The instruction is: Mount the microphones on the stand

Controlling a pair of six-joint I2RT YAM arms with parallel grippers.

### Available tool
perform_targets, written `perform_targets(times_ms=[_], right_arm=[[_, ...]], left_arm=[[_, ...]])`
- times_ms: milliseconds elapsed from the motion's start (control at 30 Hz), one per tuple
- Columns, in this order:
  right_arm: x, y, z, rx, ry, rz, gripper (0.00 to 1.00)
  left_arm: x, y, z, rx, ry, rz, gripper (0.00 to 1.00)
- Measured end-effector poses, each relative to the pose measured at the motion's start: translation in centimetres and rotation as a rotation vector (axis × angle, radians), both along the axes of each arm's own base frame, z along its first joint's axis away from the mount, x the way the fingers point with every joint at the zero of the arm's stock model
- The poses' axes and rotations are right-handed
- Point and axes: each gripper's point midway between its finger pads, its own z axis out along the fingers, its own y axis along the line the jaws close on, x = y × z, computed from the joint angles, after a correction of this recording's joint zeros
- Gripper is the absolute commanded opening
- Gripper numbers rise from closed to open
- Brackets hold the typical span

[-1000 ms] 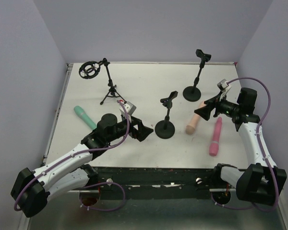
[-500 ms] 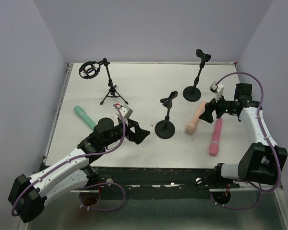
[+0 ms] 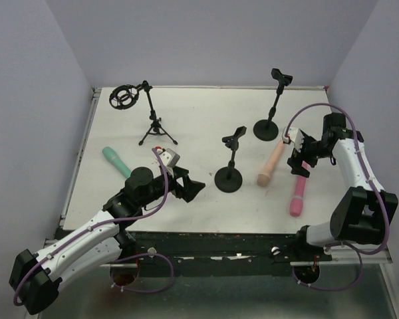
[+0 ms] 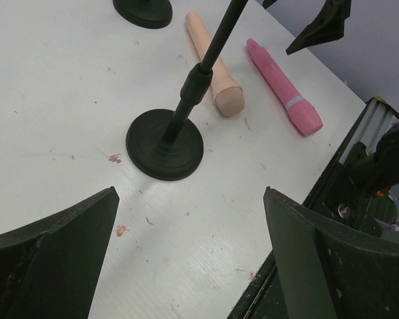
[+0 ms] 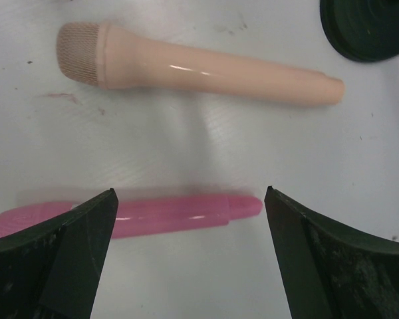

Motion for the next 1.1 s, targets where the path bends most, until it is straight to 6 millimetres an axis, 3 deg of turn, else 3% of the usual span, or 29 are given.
perform_targets(times_ms=[133, 200, 367, 467, 667, 867, 1100], right_arm=[[2.3, -2.4, 1.2, -0.061, 0.053, -0.186, 0.98], [3.2, -3.1, 1.0, -0.056, 0.103, -0.298, 0.98], [-0.1, -3.1, -3.2, -0.028, 0.315, -0.571, 0.97], [-1.6, -3.6, -4.7, -0.046, 0.396, -0.735, 0.97], [-1.3, -4.5, -6.0, -0.04, 0.404, -0.988, 0.95], [-1.4, -5.2, -7.6, -0.049, 0.407, -1.135, 0.72], [-1.6, -5.7, -9.4, -0.07, 0.426, -1.211, 0.69]], left_arm=[[0.0, 0.0, 0.1, -0.002, -0.002, 0.0, 0.98], [-0.1, 0.1, 0.2, -0.006, -0.006, 0.0, 0.98], [-0.4, 0.4, 0.6, -0.021, -0.022, 0.003, 0.98], [-0.6, 0.6, 1.0, -0.032, -0.032, 0.003, 0.98], [-0.7, 0.6, 1.1, -0.041, -0.028, 0.005, 0.98], [-1.1, 1.0, 1.1, -0.05, -0.031, 0.007, 0.98], [-1.2, 1.3, 1.0, -0.057, -0.036, 0.017, 0.98]])
